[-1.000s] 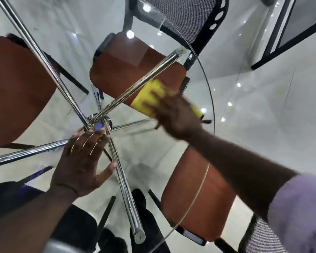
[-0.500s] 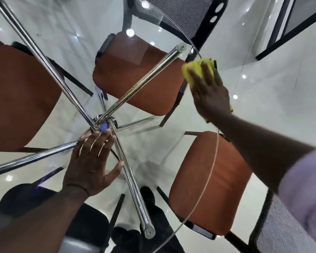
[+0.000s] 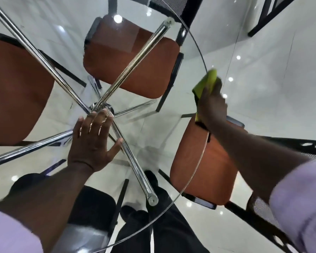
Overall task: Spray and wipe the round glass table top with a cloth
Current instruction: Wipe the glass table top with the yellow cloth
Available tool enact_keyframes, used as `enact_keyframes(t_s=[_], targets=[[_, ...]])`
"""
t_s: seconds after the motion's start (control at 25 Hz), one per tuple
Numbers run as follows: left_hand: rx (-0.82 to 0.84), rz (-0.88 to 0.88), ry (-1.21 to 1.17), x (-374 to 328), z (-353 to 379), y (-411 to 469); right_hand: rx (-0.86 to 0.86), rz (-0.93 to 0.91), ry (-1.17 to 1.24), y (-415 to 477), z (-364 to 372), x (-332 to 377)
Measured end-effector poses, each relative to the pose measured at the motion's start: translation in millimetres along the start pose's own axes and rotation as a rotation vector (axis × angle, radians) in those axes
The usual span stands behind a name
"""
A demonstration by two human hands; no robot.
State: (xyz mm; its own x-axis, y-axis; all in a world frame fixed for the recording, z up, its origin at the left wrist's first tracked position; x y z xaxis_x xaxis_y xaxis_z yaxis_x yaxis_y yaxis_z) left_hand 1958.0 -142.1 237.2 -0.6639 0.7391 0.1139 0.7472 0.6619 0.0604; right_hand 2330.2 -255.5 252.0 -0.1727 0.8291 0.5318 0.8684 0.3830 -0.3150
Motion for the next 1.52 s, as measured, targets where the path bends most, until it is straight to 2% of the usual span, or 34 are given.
enact_keyframes(t_s=[0.12, 0.2, 0.28, 0.36, 0.52, 0.64, 0.72, 0.84, 0.92, 0.96, 1.04, 1.16, 1.28, 1.36, 1.44, 1.52], targets=[[-0.012, -0.004, -0.006, -0.4, 0.8, 0.2, -0.031, 0.022, 0.041, 27.7, -5.8, 14.1], [-0.030, 0.002, -0.006, -0.9, -1.8, -1.8, -0.049, 0.115, 0.120, -22.1, -4.9, -20.9], [-0.029, -0.004, 0.011, -0.8, -2.6, -2.8, -0.083, 0.289, 0.233, -106.7, 4.3, -68.5], [-0.026, 0.004, 0.007, -2.3, -4.7, -2.1, -0.108, 0.365, 0.270, -163.6, 12.5, -91.8], [-0.066, 0.006, 0.000, -1.1, -4.7, -1.2, -0.113, 0.197, 0.196, -94.2, 8.5, -78.3], [-0.075, 0.004, 0.007, -1.8, -2.9, -3.9, -0.077, 0.162, 0.279, -63.8, 1.1, -75.9], [-0.086, 0.007, 0.021, -1.4, -3.8, -3.1, -0.109, 0.213, 0.400, -113.5, 12.3, -97.4], [-0.111, 0.010, 0.022, -2.9, -5.0, -2.6, -0.183, 0.342, 0.620, -253.4, 52.9, -133.5], [-0.105, 0.010, 0.006, -2.8, -3.5, -2.5, -0.169, 0.344, 0.637, -308.2, 68.2, -131.5], [-0.104, 0.008, -0.001, -2.8, -2.6, -2.0, -0.157, 0.321, 0.599, -307.2, 65.4, -125.2], [-0.105, 0.005, -0.013, -2.3, -2.0, -1.3, -0.162, 0.213, 0.435, -262.0, 48.2, -111.5], [-0.104, -0.014, -0.048, -0.7, -3.8, -0.6, -0.111, -0.071, 0.095, -168.0, 17.3, -80.5], [-0.106, -0.029, -0.067, 2.4, -6.5, 1.1, -0.091, -0.276, -0.190, -151.4, 23.7, -63.5], [-0.111, -0.027, -0.061, 2.7, -6.3, 1.3, -0.034, -0.542, -0.332, -187.1, 41.4, -65.5], [-0.107, -0.031, -0.059, 3.1, -5.9, 1.8, 0.155, -0.899, -0.451, -210.8, 51.3, -71.8], [-0.104, -0.072, -0.049, 4.4, -6.3, 1.3, 0.319, -1.239, -0.550, -173.3, 41.8, -51.2]])
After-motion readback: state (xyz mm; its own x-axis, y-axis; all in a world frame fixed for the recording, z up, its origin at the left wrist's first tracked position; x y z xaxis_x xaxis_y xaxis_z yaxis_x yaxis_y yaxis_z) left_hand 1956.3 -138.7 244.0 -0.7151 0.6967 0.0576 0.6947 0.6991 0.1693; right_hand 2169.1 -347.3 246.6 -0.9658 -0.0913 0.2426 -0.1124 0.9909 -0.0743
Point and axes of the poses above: each hand's wrist, its own y-axis towards the middle knuckle, its own z-axis out of the palm, x = y × z, the point moved 5 cm from there along y, towards the middle knuckle, and after that the axes turned 11 degrees about y, right-handed, at the moved point
